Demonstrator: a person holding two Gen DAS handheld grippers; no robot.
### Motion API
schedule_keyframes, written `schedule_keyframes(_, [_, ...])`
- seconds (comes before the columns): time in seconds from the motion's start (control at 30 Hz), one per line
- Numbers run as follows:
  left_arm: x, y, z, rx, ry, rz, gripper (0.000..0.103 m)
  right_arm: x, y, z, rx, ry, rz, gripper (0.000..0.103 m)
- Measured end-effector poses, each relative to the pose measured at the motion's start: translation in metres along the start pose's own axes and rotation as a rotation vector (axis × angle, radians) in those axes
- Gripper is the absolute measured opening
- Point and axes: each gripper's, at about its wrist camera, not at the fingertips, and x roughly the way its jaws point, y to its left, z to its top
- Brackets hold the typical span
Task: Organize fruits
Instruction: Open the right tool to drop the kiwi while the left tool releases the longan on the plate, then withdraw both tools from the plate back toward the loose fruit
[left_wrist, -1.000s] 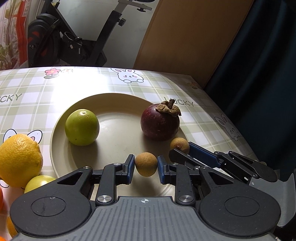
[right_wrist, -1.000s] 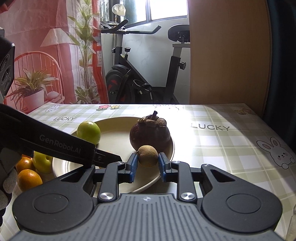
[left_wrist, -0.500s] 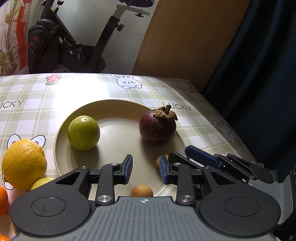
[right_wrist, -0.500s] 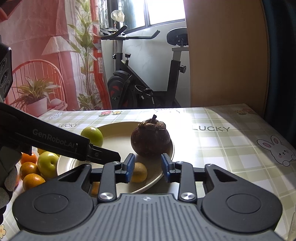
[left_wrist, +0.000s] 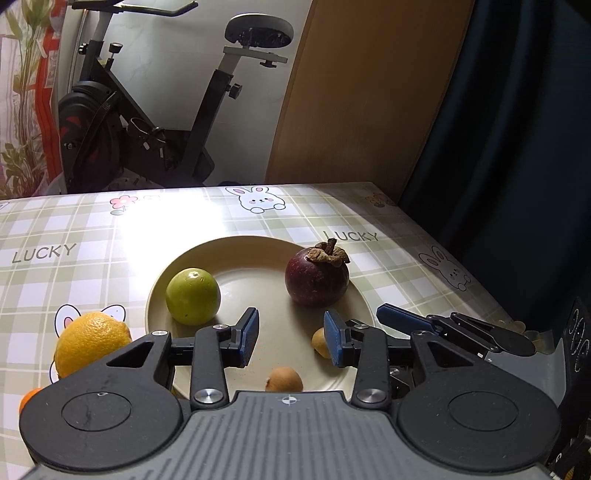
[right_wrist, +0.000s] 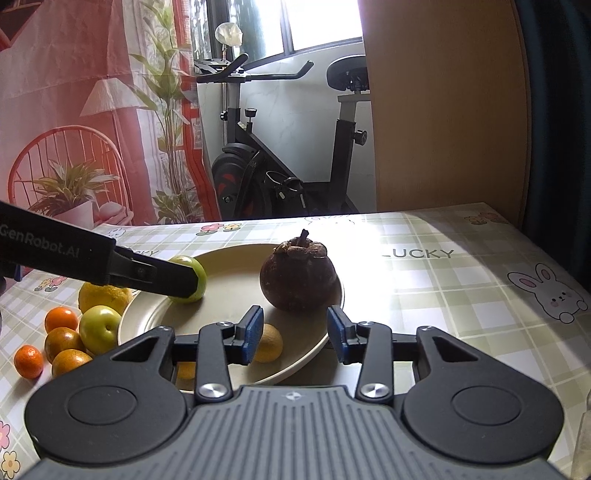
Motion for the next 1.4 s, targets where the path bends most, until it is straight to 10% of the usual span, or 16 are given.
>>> schedule_keyframes(1.4, [-0.145, 0.067, -0.02, -0.086, -0.174, 0.153, 0.049, -0.034, 0.132, 0.044, -0.043, 0.013, 0.181, 0.048])
